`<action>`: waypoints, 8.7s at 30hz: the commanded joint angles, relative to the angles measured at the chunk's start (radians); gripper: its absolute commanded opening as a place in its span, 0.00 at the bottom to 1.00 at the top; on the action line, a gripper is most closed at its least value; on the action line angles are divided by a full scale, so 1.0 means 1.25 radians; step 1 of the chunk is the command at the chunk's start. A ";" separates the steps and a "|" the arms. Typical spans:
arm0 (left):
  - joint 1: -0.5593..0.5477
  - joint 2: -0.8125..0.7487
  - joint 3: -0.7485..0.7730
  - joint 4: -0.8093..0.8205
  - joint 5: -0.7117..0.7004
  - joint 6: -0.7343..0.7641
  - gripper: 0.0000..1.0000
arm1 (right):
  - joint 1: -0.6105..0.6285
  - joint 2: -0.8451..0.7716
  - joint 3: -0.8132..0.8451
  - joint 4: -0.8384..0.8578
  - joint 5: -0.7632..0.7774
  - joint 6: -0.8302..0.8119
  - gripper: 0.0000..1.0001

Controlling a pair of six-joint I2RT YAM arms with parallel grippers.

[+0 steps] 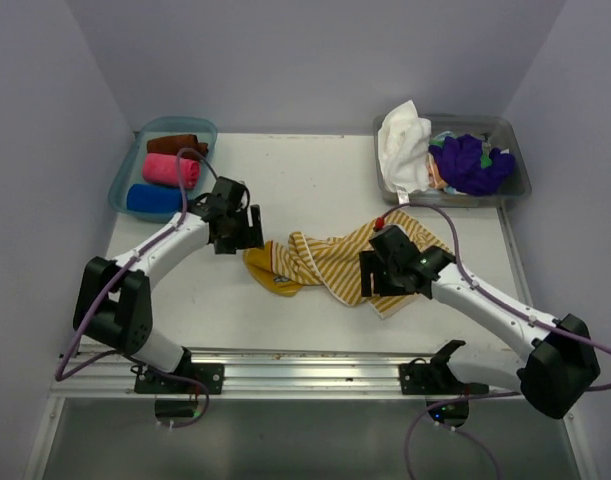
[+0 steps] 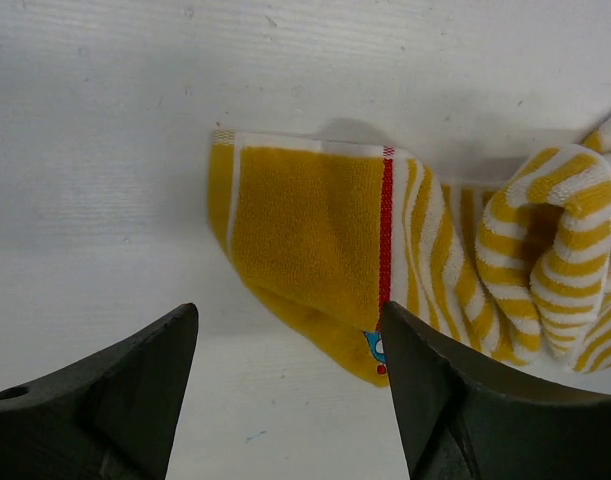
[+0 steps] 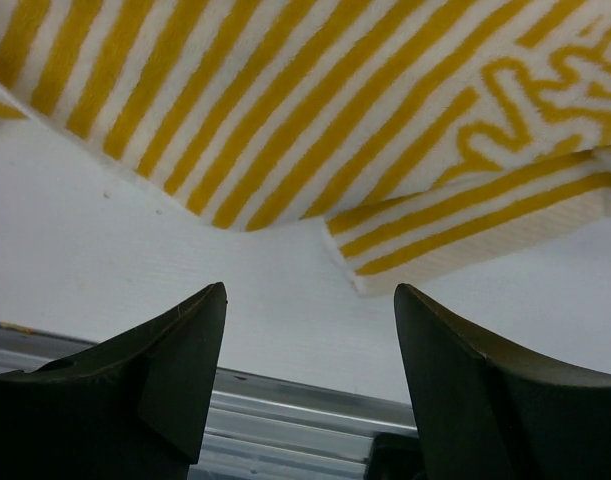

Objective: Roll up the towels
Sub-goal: Flatten the towel

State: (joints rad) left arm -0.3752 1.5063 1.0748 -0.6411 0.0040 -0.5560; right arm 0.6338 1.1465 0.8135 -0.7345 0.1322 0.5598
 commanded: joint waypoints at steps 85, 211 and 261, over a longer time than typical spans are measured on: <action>0.115 0.229 0.240 -0.025 -0.280 -0.060 0.71 | -0.244 -0.074 0.089 0.037 -0.032 -0.069 0.61; 0.139 0.064 0.151 -0.036 -0.189 -0.068 0.00 | -0.461 0.047 -0.079 0.287 -0.096 0.140 0.61; 0.309 0.011 0.090 0.044 0.080 -0.018 0.00 | -0.638 0.201 0.220 0.084 -0.058 -0.080 0.52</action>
State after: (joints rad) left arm 0.0124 1.5299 1.1812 -0.6468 0.0906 -0.5903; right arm -0.1593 1.5444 1.2045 -0.6415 0.0788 0.4458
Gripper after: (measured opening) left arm 0.010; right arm 0.518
